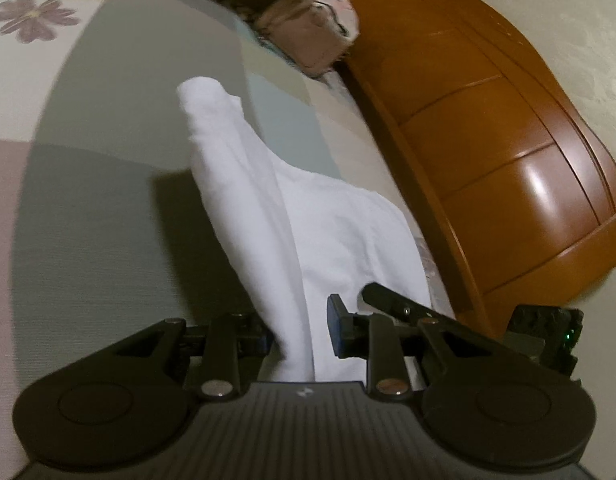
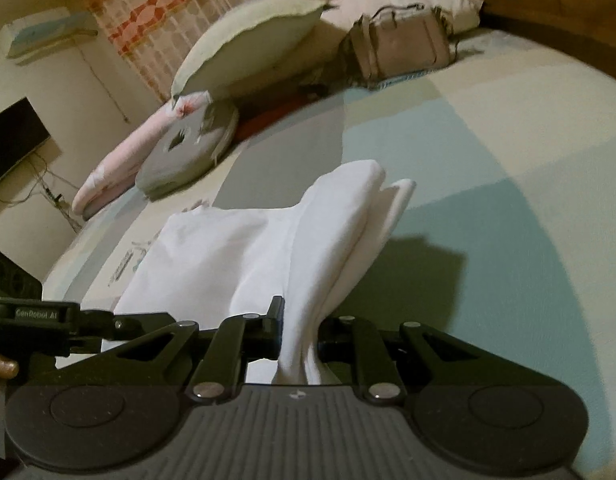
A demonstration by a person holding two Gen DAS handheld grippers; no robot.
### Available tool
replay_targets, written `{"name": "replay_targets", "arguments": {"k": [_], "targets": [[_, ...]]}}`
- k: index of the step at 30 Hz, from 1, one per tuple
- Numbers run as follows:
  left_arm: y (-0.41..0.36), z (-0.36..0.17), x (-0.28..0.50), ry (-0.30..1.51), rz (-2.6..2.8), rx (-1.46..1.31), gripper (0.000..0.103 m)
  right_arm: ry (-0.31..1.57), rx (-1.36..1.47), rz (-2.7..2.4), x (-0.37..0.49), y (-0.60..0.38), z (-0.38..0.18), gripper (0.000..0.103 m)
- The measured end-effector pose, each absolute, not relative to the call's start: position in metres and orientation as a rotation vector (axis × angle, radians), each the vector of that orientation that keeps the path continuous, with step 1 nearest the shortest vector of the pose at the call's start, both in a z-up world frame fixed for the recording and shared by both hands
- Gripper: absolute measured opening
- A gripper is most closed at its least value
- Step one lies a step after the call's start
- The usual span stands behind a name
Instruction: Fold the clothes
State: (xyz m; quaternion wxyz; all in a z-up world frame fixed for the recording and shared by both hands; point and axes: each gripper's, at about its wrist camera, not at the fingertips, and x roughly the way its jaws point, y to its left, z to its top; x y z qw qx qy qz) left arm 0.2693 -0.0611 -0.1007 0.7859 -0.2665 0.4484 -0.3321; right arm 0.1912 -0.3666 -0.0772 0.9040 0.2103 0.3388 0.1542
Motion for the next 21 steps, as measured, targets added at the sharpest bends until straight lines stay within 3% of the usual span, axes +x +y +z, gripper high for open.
{"name": "replay_targets", "arguments": {"k": [7, 21], "targets": [[-0.118, -0.086, 0.276, 0.975, -0.823, -0.547, 0.024, 0.667, 0.399, 0.239, 0.181, -0.428, -0.059, 0.018], [-0.283, -0.105, 0.339, 1.05, -0.992, -0.507, 0.02, 0.667, 0.322, 0.012, 0.219, -0.571, -0.052, 0.018]]}}
